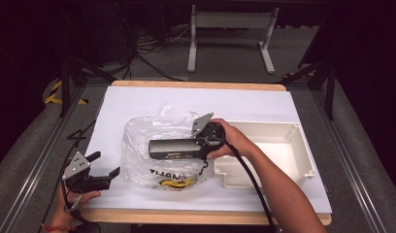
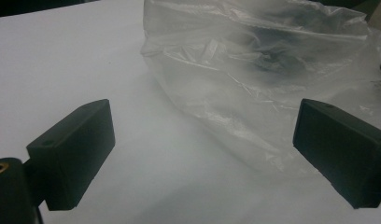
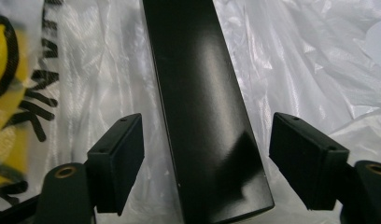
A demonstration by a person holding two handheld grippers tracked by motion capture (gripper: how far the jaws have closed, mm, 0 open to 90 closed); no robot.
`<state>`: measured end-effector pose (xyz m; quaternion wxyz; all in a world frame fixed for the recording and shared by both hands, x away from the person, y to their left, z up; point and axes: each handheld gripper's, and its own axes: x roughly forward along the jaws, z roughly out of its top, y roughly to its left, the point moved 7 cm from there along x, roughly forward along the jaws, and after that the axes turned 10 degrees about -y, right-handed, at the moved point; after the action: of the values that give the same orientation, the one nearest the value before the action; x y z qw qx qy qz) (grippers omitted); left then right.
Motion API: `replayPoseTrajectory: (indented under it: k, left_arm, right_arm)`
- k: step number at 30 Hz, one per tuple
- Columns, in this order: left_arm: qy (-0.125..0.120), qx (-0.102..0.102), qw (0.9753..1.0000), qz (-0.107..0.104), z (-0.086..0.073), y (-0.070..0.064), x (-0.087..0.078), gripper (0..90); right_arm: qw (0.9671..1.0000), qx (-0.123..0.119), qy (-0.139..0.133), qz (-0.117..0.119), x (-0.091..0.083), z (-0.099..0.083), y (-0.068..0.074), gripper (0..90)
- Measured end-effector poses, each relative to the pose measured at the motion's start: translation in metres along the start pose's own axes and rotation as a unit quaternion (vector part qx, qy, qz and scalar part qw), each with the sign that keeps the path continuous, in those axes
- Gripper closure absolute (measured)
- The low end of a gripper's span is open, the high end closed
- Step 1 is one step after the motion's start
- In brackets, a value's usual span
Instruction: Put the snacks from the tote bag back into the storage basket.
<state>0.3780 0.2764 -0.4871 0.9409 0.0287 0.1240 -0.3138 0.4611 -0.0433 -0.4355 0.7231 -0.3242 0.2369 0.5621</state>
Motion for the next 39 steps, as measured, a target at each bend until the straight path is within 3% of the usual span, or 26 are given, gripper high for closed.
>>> replayPoseTrajectory:
  k: [4,6,10,13,15,21,32,39]
  left_arm:
    - [0.001,0.0,1.0,-0.001,0.0,0.0,0.0,6.4]
    - [0.003,0.001,1.0,-0.002,0.0,-0.001,0.0,6.4]
    - [0.005,0.002,1.0,-0.002,-0.001,-0.001,0.0,6.5]
    - [0.006,0.004,1.0,-0.002,-0.001,-0.001,0.0,6.6]
    - [0.006,0.003,1.0,-0.003,-0.001,-0.001,0.001,6.8]
    - [0.01,0.005,0.9999,-0.003,-0.001,-0.001,0.001,6.9]
    - [0.013,0.003,0.9999,0.001,-0.001,-0.001,0.002,7.0]
    - [0.015,0.004,0.9999,0.003,-0.002,-0.001,0.003,7.1]
  right_arm:
    - [0.9992,-0.006,0.035,0.017,0.005,-0.001,-0.004,27.7]
    - [0.9991,-0.009,0.038,0.019,0.008,-0.001,-0.005,28.1]
    - [0.9953,-0.006,0.091,0.032,0.025,-0.007,-0.005,28.7]
    - [0.9936,-0.004,0.107,0.035,0.029,-0.008,-0.005,29.4]
    - [0.9929,0.007,0.109,0.048,0.032,-0.007,-0.003,33.6]
    - [0.9916,0.005,0.112,0.065,0.032,-0.006,-0.001,41.5]
    - [0.9912,-0.015,0.108,0.075,0.026,0.0,0.006,42.7]
    - [0.9932,-0.022,0.089,0.072,0.018,0.006,0.006,42.7]
